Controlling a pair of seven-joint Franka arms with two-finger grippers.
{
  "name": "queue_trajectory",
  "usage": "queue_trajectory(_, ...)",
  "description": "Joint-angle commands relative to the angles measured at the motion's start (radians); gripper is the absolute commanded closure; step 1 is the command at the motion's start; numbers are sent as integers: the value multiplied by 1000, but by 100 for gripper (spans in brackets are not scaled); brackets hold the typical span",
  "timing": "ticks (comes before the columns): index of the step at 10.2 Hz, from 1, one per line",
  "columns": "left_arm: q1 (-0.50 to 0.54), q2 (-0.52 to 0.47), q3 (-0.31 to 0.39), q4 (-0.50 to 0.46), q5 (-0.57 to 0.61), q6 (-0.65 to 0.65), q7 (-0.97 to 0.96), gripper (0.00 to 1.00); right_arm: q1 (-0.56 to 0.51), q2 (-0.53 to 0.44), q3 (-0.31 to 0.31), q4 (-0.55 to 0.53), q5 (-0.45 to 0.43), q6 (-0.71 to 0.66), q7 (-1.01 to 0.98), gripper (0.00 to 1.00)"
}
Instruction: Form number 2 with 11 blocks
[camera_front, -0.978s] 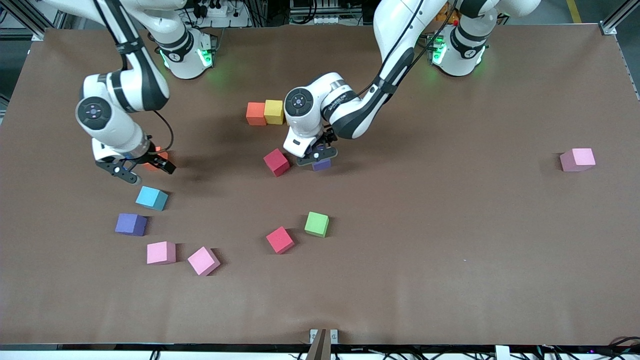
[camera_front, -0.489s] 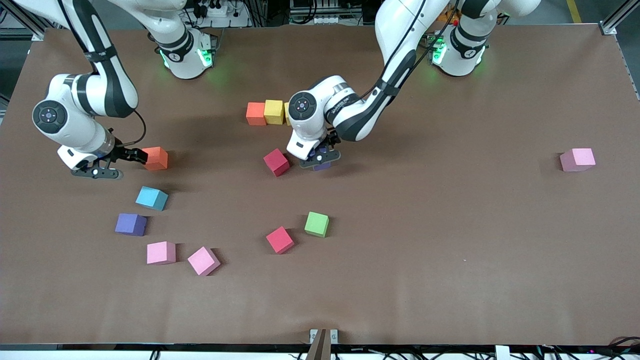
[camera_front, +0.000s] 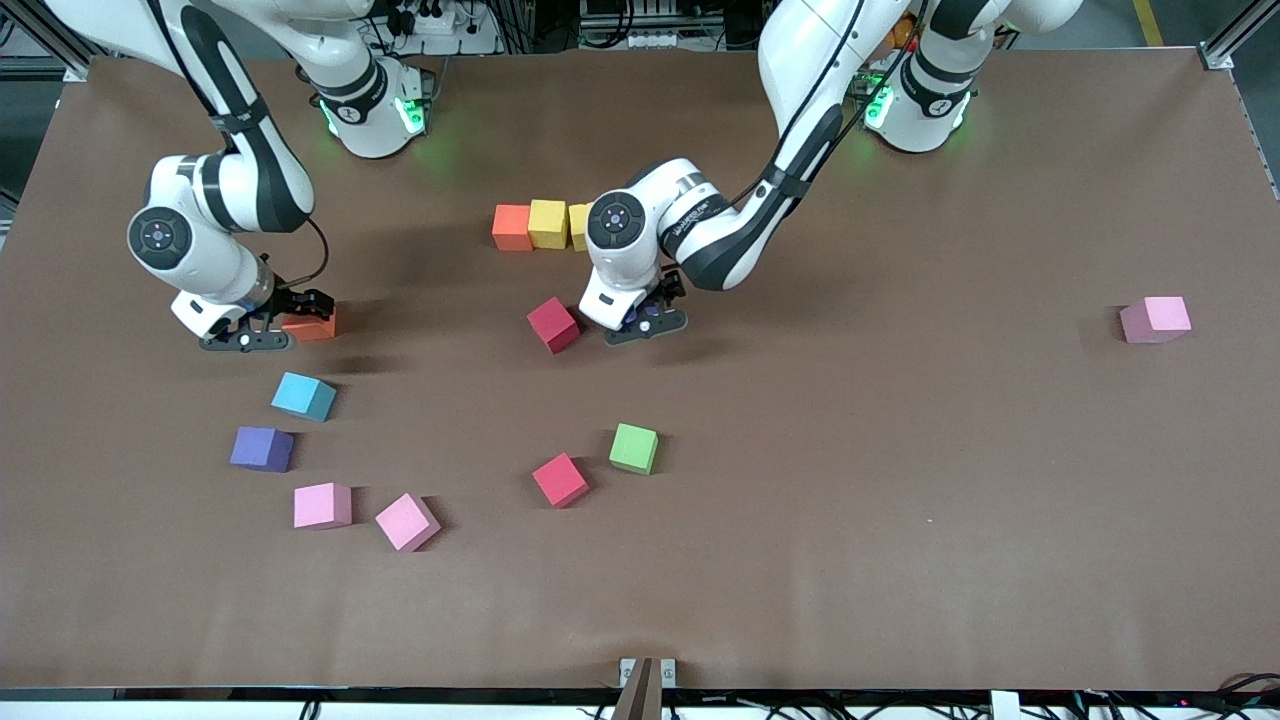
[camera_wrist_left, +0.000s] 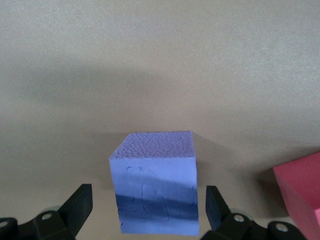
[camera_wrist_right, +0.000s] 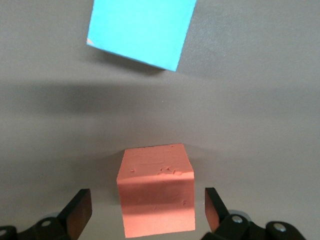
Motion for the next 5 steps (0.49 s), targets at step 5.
queue_trajectory(5,1,-5,-1,-22,14,22,-5,2,-4,34,-3,-21,28,64,-79,0)
